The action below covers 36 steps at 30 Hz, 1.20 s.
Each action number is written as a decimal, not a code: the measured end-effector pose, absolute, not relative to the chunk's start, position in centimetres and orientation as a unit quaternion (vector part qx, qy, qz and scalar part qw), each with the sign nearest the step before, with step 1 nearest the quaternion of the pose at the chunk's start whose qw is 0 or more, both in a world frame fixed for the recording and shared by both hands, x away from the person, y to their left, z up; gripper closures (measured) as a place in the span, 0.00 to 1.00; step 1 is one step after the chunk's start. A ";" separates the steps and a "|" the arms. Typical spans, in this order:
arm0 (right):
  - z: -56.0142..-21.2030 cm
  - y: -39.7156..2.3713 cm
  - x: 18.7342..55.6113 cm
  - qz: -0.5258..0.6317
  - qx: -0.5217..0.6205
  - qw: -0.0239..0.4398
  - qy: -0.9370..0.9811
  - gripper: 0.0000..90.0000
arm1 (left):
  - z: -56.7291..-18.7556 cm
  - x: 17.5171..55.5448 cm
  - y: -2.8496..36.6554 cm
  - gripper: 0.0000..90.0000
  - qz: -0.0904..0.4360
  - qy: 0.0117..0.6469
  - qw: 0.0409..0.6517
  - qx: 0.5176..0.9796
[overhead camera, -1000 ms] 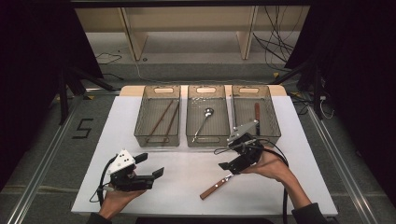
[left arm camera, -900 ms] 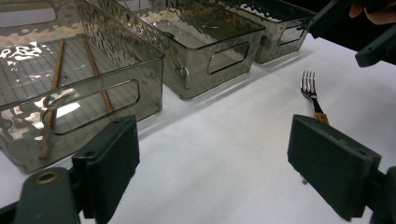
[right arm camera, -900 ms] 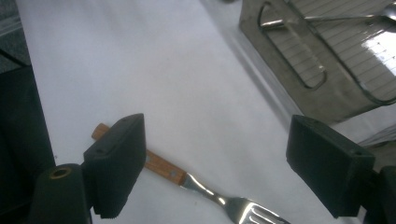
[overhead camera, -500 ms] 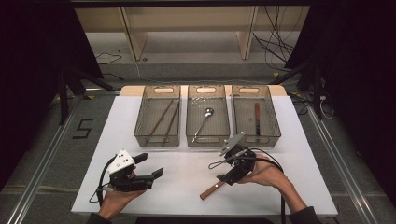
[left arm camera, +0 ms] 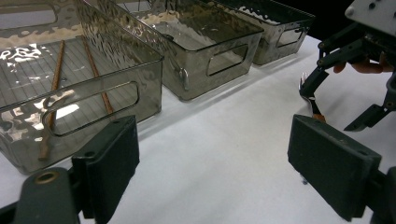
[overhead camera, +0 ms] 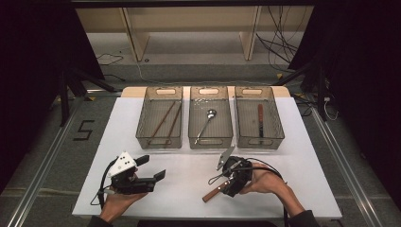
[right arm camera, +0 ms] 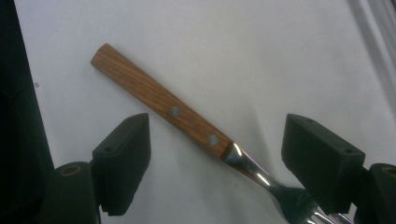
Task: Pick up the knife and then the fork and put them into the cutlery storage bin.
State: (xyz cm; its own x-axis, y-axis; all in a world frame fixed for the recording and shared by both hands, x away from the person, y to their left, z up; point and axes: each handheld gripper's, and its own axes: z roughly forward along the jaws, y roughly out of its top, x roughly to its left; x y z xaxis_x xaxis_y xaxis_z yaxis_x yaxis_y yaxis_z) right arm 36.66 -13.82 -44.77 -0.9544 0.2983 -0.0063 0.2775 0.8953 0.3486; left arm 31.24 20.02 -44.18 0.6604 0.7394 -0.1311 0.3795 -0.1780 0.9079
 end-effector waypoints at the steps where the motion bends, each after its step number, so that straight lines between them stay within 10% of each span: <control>1: -44.9 -13.7 36.6 0.172 0.147 0.030 0.974 0.28 | -44.2 31.2 20.0 0.18 0.173 0.374 0.521 0.747; 36: -45.7 -12.2 36.4 0.097 0.078 0.018 0.992 0.78 | -44.2 31.2 20.0 0.18 0.173 0.373 0.521 0.749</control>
State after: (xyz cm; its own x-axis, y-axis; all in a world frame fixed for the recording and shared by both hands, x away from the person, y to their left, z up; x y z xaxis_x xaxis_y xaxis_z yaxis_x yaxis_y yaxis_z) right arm 36.45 -12.21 -45.68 -0.9872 0.1583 -0.0199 0.1514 0.9690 0.1951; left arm 31.25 19.97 -44.16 0.6626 0.7377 -0.1295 0.3781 -0.1802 0.9081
